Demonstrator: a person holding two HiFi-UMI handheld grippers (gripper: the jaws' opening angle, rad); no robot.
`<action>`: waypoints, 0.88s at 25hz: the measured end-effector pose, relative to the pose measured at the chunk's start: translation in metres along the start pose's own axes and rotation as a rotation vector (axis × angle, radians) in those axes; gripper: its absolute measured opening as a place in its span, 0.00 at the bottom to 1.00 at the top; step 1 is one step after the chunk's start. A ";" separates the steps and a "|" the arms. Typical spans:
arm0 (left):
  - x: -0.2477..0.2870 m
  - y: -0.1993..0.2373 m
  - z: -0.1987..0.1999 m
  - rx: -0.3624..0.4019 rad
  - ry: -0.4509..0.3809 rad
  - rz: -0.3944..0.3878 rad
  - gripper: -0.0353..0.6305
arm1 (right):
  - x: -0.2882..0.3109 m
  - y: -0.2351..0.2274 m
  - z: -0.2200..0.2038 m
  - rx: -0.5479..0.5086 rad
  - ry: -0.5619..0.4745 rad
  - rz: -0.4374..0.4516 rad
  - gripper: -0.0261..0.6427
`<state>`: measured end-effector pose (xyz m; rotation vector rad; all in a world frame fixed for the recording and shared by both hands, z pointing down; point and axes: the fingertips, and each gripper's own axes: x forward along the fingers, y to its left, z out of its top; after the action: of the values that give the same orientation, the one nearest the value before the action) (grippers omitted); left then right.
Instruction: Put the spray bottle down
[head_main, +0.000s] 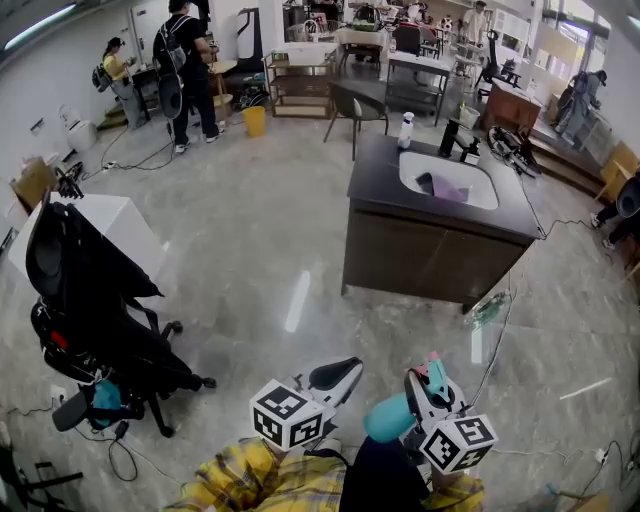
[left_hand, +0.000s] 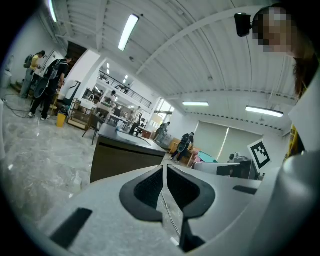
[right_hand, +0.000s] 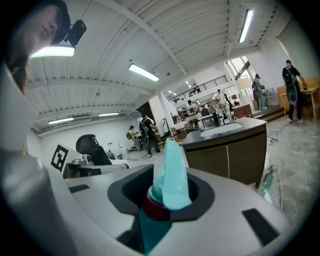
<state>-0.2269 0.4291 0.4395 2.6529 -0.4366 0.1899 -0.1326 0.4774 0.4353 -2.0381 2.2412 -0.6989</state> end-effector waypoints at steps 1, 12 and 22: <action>-0.001 0.006 0.001 -0.005 0.002 0.002 0.09 | 0.005 0.003 0.000 -0.001 0.004 0.001 0.18; 0.037 0.058 0.024 -0.017 -0.011 0.009 0.09 | 0.073 -0.021 0.024 -0.061 0.014 0.027 0.18; 0.122 0.100 0.070 -0.048 -0.026 0.053 0.09 | 0.147 -0.083 0.074 -0.098 0.033 0.067 0.18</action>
<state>-0.1414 0.2792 0.4426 2.6011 -0.5140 0.1601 -0.0516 0.3118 0.4369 -1.9957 2.3952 -0.6339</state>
